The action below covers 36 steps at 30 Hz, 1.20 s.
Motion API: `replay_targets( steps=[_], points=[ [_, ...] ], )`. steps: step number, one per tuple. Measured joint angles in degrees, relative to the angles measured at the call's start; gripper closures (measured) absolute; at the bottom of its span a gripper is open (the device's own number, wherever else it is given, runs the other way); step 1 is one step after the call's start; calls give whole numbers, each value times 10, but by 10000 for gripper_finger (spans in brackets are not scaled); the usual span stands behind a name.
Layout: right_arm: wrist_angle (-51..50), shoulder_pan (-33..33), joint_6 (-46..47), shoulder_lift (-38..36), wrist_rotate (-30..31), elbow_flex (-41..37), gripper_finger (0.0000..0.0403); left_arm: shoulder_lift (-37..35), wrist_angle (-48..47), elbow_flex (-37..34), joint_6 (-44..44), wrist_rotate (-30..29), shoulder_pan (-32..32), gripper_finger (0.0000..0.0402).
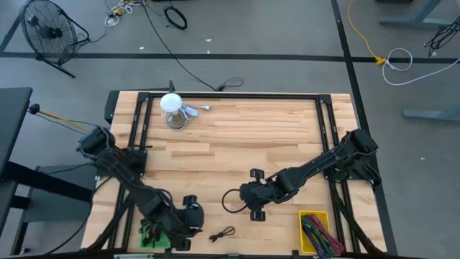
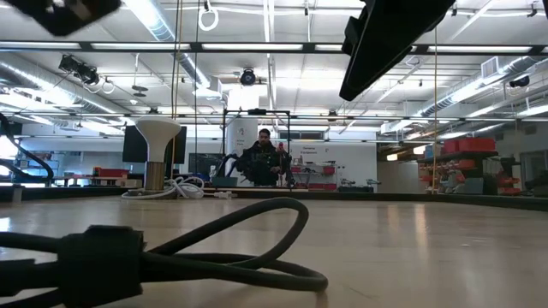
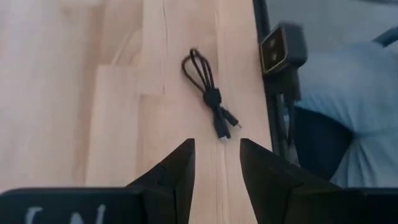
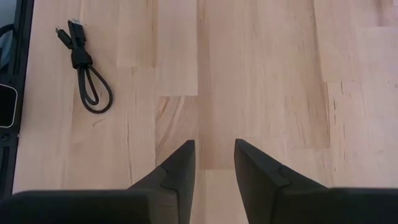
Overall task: Pick & Place USB Port
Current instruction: Put the black charger cable into the green bin
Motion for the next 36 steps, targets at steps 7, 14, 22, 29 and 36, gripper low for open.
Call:
replay_targets(
  steps=[7, 14, 22, 29, 36],
  points=[
    [-2, 0, 0, 0, 0, 0, 292, 49, 32, 0, -13, 28, 23, 271],
    [-2, 0, 0, 0, 0, 0, 292, 104, 75, -1, -46, 90, 40, 271],
    [-2, 0, 0, 0, 0, 0, 292, 142, 132, 0, -48, 119, 50, 271],
    [-2, 0, 0, 0, 0, 0, 292, 149, 161, 0, -52, 122, 57, 271],
    [-1, 0, 0, 0, 0, 0, 292, 157, 165, 0, -91, 131, 57, 271]
  ],
)
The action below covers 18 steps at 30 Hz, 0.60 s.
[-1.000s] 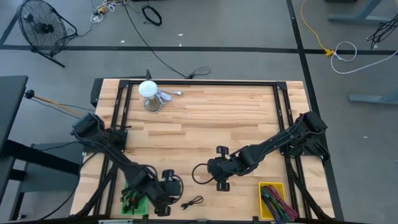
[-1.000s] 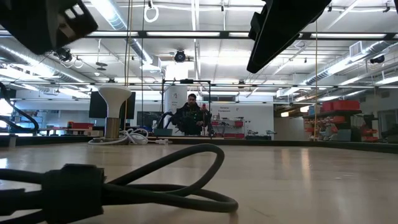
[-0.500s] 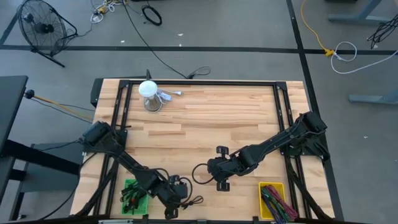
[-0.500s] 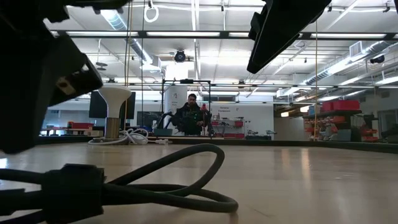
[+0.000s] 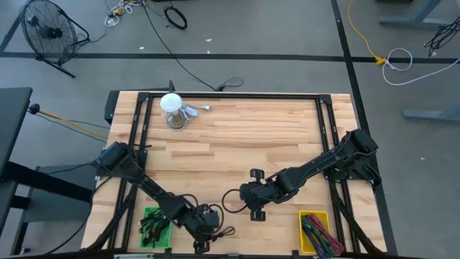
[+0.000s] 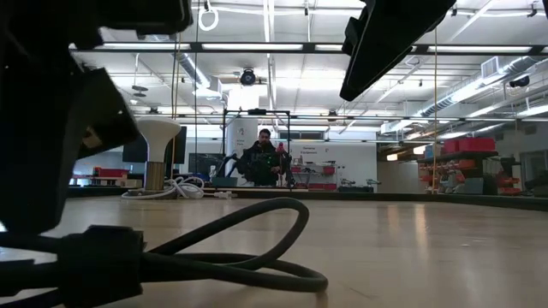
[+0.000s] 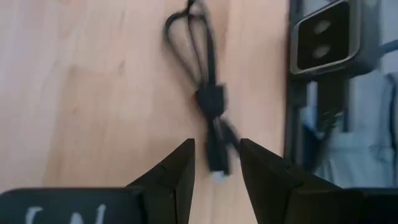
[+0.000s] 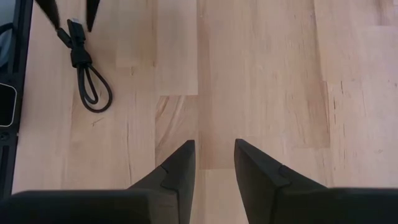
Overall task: Pick & Place USB Port
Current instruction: Put the black charger cable into the green bin
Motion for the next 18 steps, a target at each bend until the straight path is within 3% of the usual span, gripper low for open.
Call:
replay_targets(
  steps=[13, 16, 18],
  points=[
    [1, 0, 0, 0, 0, 0, 292, 36, 26, 1, -17, 16, 6, 272],
    [1, 0, 0, 0, 0, 0, 292, 37, 17, 1, -33, 14, 7, 294],
    [1, 0, 0, 0, 0, 0, 292, 37, 12, 2, -33, 13, 7, 332]
  ],
)
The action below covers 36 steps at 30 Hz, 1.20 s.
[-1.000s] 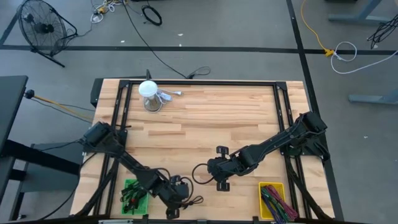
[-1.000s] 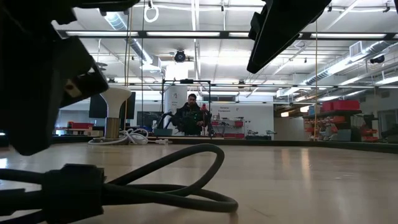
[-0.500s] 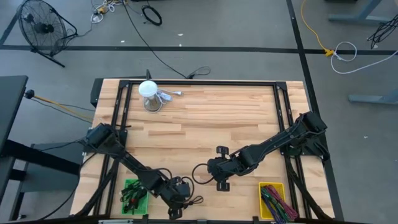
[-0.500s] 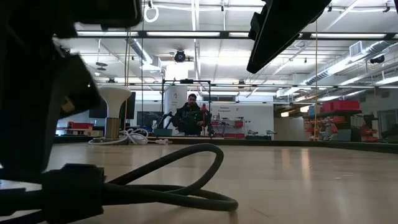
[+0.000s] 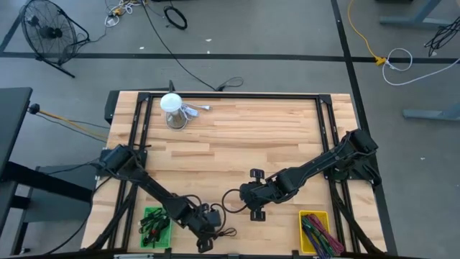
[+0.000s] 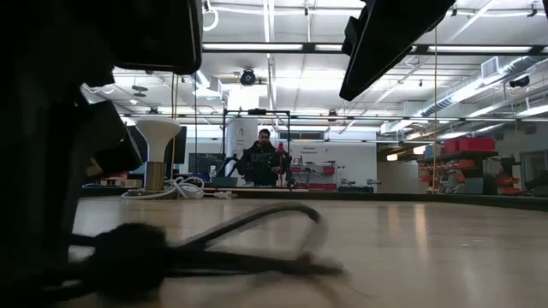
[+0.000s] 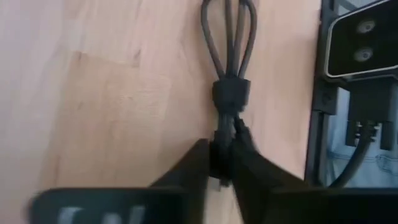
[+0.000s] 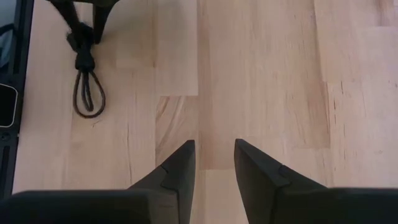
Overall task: Pick & Place USB Port
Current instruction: Put the black charger cable into the green bin
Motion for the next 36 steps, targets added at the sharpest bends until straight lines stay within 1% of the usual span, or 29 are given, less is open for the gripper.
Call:
replay_targets(
  steps=[2, 3, 7, 15, 18, 20, 26, 29, 32, 36],
  points=[
    [0, 0, 0, 0, 0, 0, 292, 0, 3, 0, -1, 11, 1, 377],
    [0, 0, 0, 0, 0, 0, 292, 1, 5, 0, -1, 13, 1, 384],
    [0, 0, 0, 0, 0, 0, 292, 2, 12, 0, -1, 10, 0, 391],
    [-3, 0, 0, 0, 0, 0, 292, -3, 11, -1, -12, 5, -4, 391],
    [-4, 0, 0, 0, 0, 0, 292, -17, -19, -3, -15, 6, -11, 391],
    [-7, 0, 0, 0, 0, 0, 292, -37, -55, -3, -22, -6, -19, 391],
    [-17, 0, 0, 0, 0, 0, 292, -106, -160, -3, -93, -75, -58, 391],
    [-20, 0, 0, 0, 0, 0, 292, -141, -207, -3, -150, -103, -90, 391],
    [-21, 0, 0, 0, 0, 0, 292, -165, -265, -2, -229, -116, -131, 391],
    [-21, 0, 0, 0, 0, 0, 292, -182, -315, -2, -346, -130, -192, 391]
  ],
)
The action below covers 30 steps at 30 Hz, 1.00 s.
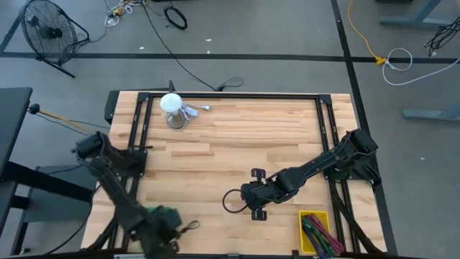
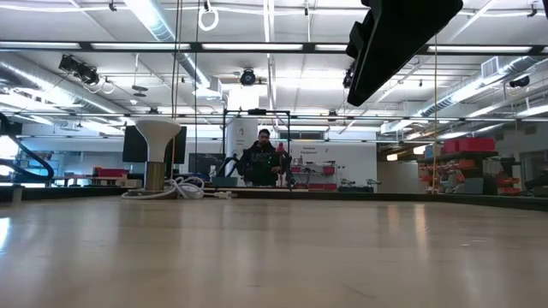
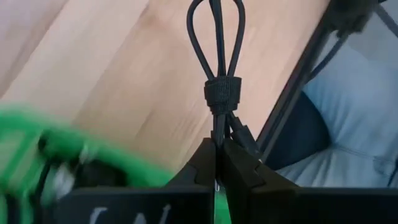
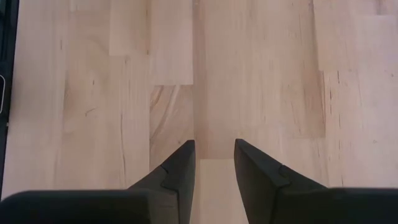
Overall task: Pick & Place USB Port
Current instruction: Put the black charger cable into the green bin
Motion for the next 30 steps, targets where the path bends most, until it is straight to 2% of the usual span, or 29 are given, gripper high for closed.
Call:
replay_targets(
  steps=[8, 12, 16, 30],
  points=[
    [1, 0, 0, 0, 0, 0, 292, -16, -78, 0, -187, -21, -93, 391],
    [1, 0, 0, 0, 22, 0, 292, -21, -125, 0, -248, -20, -117, 391],
    [0, 0, 0, 0, 29, 0, 292, -21, -159, 0, -302, 7, -129, 391],
    [-4, 0, 0, 0, 30, 0, 292, -21, -173, 0, -335, 7, -144, 391]
  ],
)
